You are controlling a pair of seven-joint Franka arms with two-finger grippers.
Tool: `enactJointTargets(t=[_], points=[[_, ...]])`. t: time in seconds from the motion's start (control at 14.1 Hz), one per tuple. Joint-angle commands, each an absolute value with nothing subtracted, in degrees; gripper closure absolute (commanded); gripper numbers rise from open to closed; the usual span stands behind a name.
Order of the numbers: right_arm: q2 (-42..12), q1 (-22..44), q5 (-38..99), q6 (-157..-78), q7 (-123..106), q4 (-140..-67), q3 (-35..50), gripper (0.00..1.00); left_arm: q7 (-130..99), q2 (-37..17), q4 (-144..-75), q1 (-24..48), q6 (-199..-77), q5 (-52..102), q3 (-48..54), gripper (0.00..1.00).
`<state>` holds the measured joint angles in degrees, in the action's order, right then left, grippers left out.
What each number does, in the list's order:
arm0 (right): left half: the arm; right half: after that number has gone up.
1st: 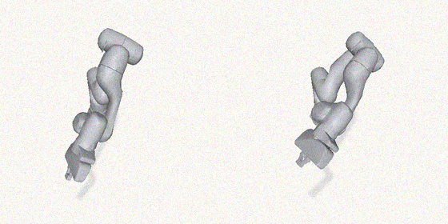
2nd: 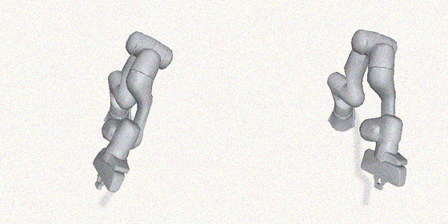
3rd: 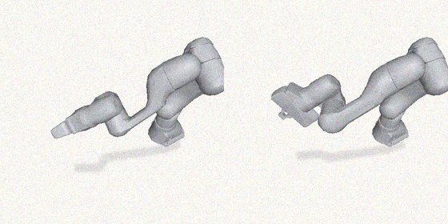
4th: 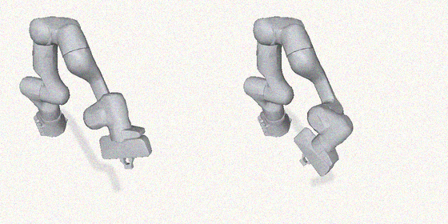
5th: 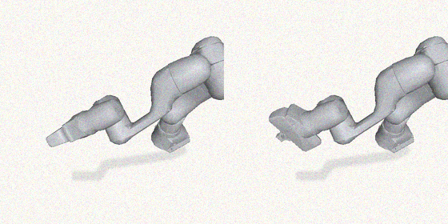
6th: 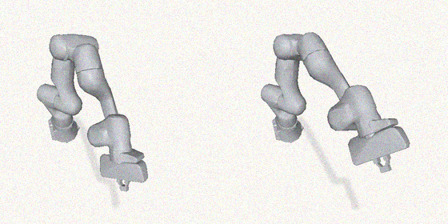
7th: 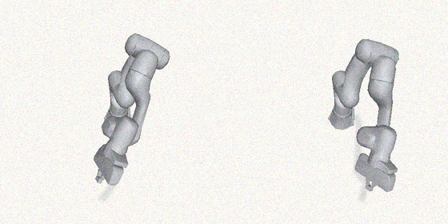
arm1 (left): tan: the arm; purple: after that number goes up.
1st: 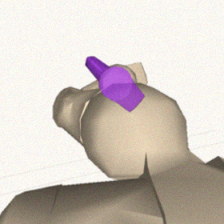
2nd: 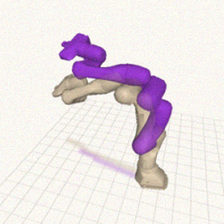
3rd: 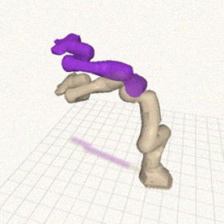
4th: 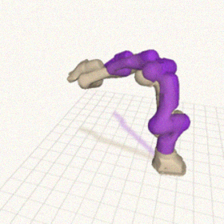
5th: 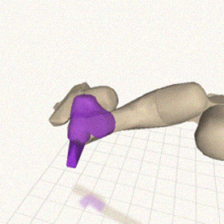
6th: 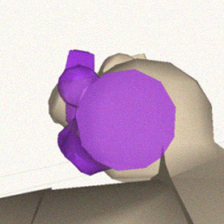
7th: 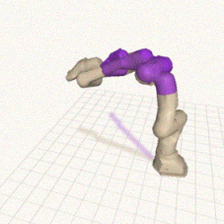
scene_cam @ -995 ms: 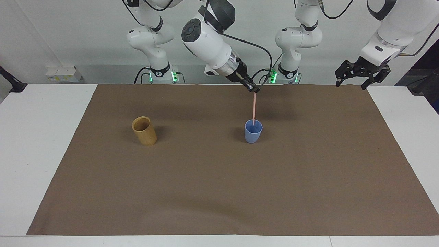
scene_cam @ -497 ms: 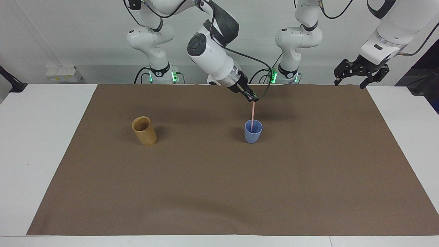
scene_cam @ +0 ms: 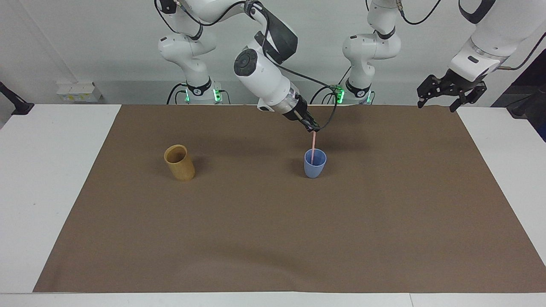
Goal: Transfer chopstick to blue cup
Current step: 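Carry the chopstick with the right gripper over the blue cup, then lower the chopstick into the blue cup and open the right gripper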
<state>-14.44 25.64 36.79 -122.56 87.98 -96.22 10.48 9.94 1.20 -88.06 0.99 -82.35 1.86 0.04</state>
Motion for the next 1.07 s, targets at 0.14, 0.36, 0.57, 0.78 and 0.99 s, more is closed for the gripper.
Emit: enactJointTargets(t=[0.14,0.36,0.57,0.78,0.99], points=[[-14.2,25.8,35.9,-123.7,87.0,-96.9,10.5,0.04,10.3,0.1,-86.0,0.2,-80.6,2.3,0.5,0.00],[-14.3,25.7,35.8,-123.7,86.8,-96.3,10.4,0.00,10.3,0.1,-86.0,0.2,-80.3,2.2,0.4,0.00],[-13.9,25.2,33.0,-123.5,84.3,-96.2,10.4,0.00,9.9,0.2,-86.0,0.2,-79.5,2.2,0.2,0.00],[-12.2,24.4,27.7,-122.4,84.1,-96.4,10.2,0.00,5.3,0.2,-86.0,0.3,-78.8,2.5,0.2,0.00],[-9.9,21.8,21.2,-118.8,79.2,-96.8,10.2,0.00,-0.4,0.2,-86.0,0.5,-78.7,2.7,0.3,0.00]])
